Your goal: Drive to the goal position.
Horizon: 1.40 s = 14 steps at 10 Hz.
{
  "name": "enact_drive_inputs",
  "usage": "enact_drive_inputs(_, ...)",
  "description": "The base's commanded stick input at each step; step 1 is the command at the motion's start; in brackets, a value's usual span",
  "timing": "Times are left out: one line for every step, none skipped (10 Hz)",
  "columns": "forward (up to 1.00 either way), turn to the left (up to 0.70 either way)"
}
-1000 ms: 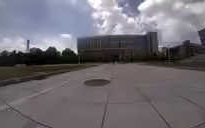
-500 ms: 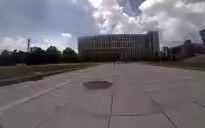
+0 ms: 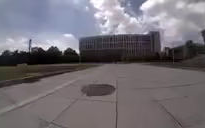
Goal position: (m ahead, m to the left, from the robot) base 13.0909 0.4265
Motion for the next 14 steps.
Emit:
enact_drive_inputs(0.70,0.00)
enact_drive_inputs(0.70,0.00)
enact_drive_inputs(0.70,0.00)
enact_drive_inputs(0.70,0.00)
enact_drive_inputs(0.70,0.00)
enact_drive_inputs(0.70,0.00)
enact_drive_inputs(0.70,0.00)
enact_drive_inputs(0.70,0.00)
enact_drive_inputs(0.70,0.00)
enact_drive_inputs(0.70,0.00)
enact_drive_inputs(0.70,-0.03)
enact_drive_inputs(0.70,-0.07)
enact_drive_inputs(0.70,-0.23)
enact_drive_inputs(0.70,-0.15)
